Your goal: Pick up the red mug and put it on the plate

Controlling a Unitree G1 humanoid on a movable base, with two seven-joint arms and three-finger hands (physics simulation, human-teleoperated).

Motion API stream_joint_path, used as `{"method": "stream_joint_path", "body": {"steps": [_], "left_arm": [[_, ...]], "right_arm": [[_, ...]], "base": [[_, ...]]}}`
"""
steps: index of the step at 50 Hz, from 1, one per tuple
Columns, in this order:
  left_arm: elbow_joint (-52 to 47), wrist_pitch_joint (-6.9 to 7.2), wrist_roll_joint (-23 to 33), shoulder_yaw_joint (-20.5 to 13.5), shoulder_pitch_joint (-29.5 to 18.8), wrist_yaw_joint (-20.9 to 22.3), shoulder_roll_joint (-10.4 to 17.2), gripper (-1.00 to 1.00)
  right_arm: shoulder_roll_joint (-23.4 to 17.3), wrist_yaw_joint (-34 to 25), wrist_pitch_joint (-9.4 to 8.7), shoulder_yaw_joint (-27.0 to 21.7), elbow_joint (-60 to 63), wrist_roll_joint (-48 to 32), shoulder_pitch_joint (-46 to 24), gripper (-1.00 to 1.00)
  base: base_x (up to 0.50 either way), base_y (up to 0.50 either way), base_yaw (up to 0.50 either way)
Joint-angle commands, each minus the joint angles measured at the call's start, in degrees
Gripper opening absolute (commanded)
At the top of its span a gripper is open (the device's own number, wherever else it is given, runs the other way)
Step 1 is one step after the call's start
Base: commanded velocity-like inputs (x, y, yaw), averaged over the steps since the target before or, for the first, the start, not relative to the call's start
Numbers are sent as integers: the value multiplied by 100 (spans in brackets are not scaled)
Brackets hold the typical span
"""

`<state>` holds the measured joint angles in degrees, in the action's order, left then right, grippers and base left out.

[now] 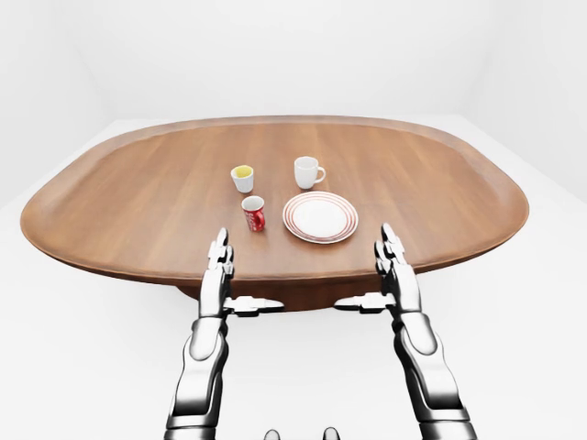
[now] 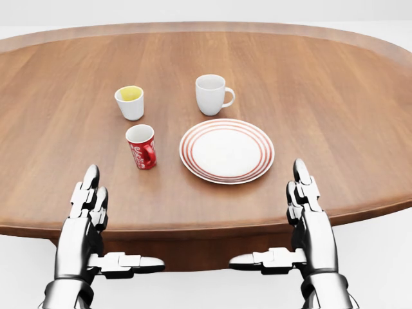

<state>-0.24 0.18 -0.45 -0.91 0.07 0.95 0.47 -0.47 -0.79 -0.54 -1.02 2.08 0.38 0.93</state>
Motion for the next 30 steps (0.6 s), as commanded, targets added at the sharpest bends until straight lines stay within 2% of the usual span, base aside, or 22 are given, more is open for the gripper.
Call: {"method": "stream_joint_path", "body": {"steps": [1,6,27,30], "left_arm": [[-107,54,-138,-154,31,202,69,100],[-140,105,-150,-185,31,188,80,100],[-258,150,-162,-216,55,173,84,100],[-253,145,-162,-217,55,172,85,100]], "right_arm": [[-61,-135,-151,-170,553,35,244,100],[-43,-151,-71,-137,514,10,244,100],[-34,-144,-89,-63,663,-185,365,100],[-33,-150,-87,-67,671,-182,376,100]], "base": [[0,0,0],[0,0,0],[0,0,0],[0,24,0]]}}
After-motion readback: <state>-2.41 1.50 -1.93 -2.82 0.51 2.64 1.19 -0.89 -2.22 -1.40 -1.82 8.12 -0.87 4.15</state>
